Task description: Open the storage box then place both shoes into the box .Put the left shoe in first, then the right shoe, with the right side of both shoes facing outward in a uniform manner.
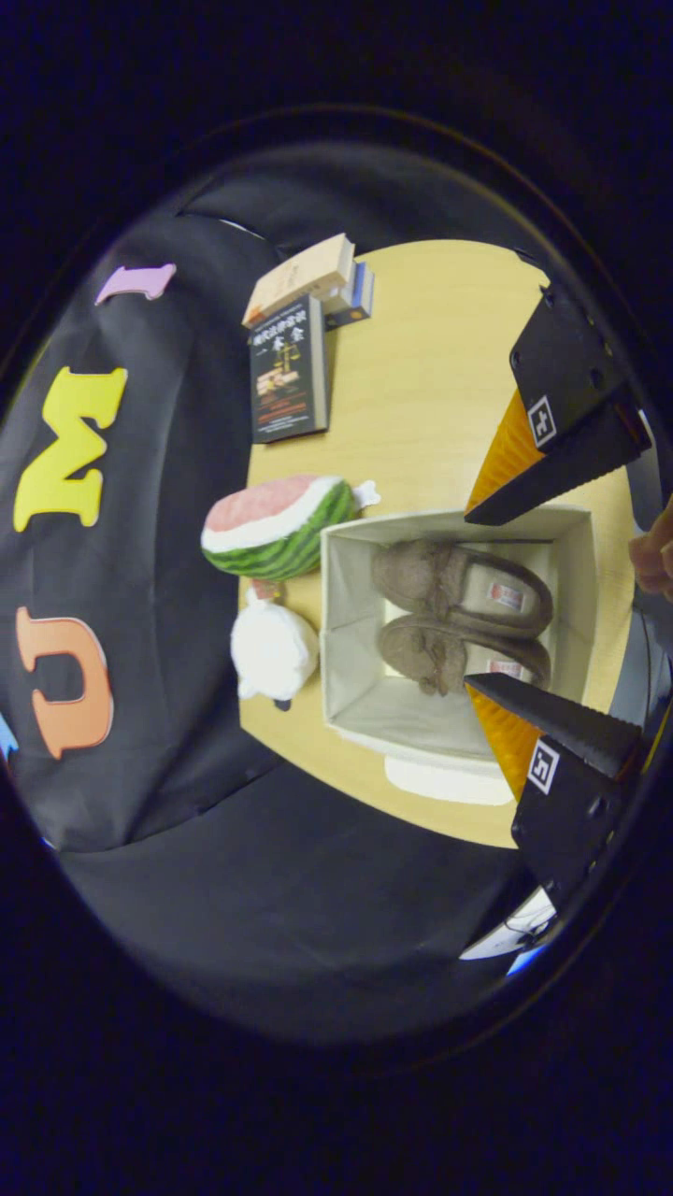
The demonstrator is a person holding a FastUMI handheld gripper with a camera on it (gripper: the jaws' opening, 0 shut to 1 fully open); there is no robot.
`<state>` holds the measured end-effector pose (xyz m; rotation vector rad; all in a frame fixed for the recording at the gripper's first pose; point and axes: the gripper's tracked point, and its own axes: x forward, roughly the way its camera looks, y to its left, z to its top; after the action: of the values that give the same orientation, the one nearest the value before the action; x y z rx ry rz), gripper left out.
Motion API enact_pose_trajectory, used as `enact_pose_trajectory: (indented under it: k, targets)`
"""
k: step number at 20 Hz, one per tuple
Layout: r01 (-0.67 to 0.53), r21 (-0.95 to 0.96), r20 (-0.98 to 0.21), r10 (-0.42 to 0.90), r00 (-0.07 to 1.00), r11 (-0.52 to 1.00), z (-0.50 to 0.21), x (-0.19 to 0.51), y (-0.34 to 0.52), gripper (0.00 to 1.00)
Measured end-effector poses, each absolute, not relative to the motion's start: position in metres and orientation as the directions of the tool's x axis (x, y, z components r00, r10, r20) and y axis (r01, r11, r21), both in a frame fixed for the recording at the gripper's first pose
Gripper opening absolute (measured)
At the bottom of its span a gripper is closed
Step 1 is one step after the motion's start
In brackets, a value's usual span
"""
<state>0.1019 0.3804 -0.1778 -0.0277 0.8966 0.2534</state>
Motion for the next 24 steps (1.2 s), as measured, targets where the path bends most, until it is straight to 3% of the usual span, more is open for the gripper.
enact_pose_trajectory:
  k: [5, 11, 15, 24]
  targets:
    - [-0.255, -0.05, -0.604, 0.174, 0.778, 0.966, -0.103, 0.096, 0.336, 0.97]
    - [-0.199, -0.131, -0.275, 0.158, 0.948, 0.971, -0.006, 0.078, 0.257, 0.96]
    - [-0.174, -0.084, -0.094, 0.166, 0.982, 0.981, 0.04, 0.05, 0.215, 0.96]
    - [-0.128, -0.017, 0.032, 0.129, 0.991, 0.992, 0.067, 0.007, 0.115, 0.95]
